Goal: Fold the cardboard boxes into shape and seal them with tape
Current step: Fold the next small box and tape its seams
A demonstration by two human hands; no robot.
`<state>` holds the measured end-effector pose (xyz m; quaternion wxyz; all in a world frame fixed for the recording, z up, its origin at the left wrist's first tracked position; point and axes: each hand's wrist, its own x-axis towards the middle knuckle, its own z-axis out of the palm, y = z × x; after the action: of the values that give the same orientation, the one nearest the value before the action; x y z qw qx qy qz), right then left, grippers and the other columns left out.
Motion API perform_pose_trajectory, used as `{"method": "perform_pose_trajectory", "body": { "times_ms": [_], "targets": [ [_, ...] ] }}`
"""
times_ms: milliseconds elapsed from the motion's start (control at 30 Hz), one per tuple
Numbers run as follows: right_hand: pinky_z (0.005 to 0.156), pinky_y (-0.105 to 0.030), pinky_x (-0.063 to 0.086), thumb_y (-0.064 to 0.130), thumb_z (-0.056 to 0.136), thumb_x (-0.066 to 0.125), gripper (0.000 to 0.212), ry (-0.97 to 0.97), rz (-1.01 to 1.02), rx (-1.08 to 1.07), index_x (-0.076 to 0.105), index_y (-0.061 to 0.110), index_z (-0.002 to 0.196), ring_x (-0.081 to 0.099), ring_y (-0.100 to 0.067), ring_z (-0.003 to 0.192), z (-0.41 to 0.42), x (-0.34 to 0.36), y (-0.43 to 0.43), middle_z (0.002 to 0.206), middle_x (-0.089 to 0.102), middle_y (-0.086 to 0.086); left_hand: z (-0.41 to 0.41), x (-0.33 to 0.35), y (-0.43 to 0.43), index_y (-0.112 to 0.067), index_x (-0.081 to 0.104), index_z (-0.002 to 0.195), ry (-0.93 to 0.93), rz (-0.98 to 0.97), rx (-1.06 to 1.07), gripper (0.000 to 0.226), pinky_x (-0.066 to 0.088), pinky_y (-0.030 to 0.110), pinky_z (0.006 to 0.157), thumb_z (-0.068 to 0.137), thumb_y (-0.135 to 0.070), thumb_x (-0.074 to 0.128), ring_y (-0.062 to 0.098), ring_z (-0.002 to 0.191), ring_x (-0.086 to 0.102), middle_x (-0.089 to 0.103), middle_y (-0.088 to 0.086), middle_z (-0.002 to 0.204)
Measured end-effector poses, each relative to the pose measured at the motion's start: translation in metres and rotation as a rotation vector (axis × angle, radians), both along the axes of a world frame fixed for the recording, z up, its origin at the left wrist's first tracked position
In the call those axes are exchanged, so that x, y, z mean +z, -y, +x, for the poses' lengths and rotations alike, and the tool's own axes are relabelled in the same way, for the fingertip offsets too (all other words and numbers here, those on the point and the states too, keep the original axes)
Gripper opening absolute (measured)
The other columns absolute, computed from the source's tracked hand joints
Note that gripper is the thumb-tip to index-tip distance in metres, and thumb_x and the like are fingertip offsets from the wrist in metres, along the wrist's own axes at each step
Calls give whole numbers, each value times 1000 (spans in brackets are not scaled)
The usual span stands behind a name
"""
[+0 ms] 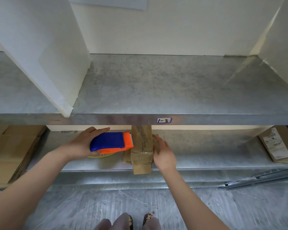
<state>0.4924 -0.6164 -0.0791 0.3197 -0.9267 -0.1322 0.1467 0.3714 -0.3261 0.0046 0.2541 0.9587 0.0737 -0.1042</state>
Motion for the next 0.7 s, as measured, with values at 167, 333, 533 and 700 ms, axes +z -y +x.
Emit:
{"method": "perform_pose_trajectory", "body": {
  "times_ms": [167,333,533,700],
  "targets": [
    [71,-36,56,15,92,42,70,42,1,90,19,52,147,57,-21,113,-11,-4,5,145,44,10,-1,1,2,-62,18,131,7,24,-2,83,35,13,78,75,-44,78,-2,98,45,40,-16,109],
    [103,-39,46,17,82,51,86,15,-10,226,10,42,153,37,-23,137,-8,-14,9,155,32,8,1,4,7,-62,19,128,4,7,-7,83,35,9,76,75,-41,79,-4,98,44,39,-19,108],
    [118,-29,20,35,86,61,91,-19,114,373,0,36,154,-1,-5,148,8,26,9,160,2,20,0,6,9,-61,17,128,9,0,13,81,34,9,76,76,-45,76,-3,98,44,38,-18,108],
    [121,-39,21,56,84,63,96,-160,18,443,3,32,156,4,-9,150,25,28,-17,158,-9,28,0,9,5,-54,29,124,-13,5,10,76,35,17,80,70,-40,80,2,101,47,44,-17,112]
  ]
}}
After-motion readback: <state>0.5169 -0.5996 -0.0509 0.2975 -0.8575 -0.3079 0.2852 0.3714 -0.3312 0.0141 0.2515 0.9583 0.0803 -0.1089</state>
